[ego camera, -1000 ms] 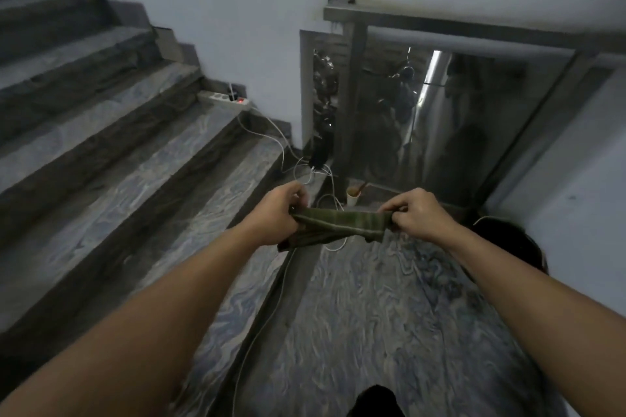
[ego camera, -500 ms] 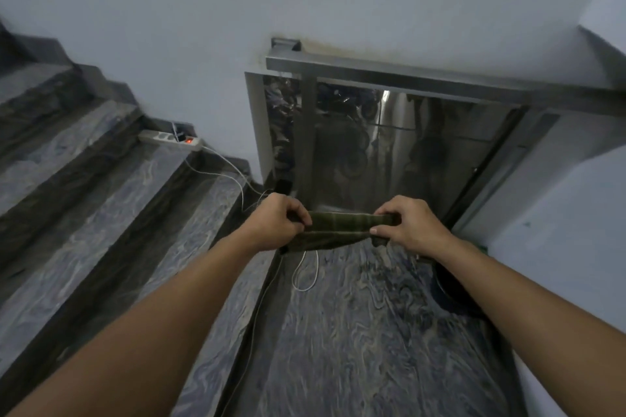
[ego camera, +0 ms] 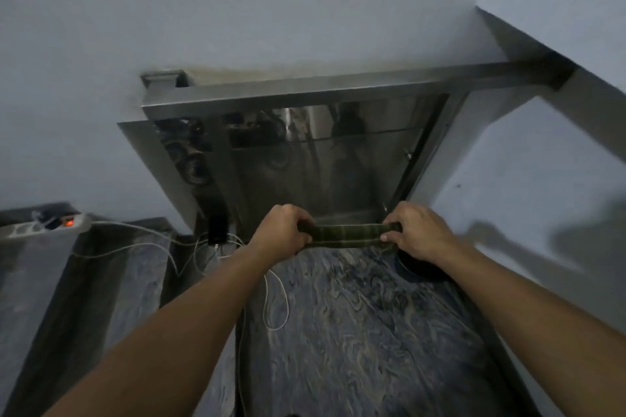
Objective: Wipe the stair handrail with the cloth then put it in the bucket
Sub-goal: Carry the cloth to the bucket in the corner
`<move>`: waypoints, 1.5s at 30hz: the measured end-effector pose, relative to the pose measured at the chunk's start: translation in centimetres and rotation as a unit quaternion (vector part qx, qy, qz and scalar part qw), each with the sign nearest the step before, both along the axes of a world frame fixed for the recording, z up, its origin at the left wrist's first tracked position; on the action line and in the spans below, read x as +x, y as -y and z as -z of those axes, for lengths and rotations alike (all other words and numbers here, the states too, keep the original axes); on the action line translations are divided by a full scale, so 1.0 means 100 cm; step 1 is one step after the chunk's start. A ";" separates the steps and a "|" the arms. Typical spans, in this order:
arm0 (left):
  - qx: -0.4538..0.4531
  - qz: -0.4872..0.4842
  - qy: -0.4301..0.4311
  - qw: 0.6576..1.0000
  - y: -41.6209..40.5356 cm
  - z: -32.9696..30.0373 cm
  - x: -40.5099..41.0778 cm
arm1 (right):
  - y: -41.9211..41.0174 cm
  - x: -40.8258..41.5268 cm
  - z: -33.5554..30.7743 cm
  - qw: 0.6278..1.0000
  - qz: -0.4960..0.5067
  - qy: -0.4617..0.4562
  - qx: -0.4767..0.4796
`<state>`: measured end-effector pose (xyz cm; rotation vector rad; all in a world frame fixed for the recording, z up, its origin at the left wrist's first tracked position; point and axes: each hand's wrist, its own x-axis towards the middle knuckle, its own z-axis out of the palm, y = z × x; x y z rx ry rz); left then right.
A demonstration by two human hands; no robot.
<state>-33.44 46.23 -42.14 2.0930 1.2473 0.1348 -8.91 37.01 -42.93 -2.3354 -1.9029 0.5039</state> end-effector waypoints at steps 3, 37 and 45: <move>0.028 0.045 -0.011 0.999 -0.020 0.011 0.033 | 0.000 0.022 0.013 0.999 0.048 -0.007 -0.006; 0.030 0.202 -0.116 0.972 -0.131 0.476 0.455 | -0.050 0.329 0.461 0.914 0.391 -0.030 -0.109; 0.016 0.213 -0.047 0.976 -0.136 0.523 0.502 | -0.046 0.362 0.503 0.906 0.414 -0.042 -0.072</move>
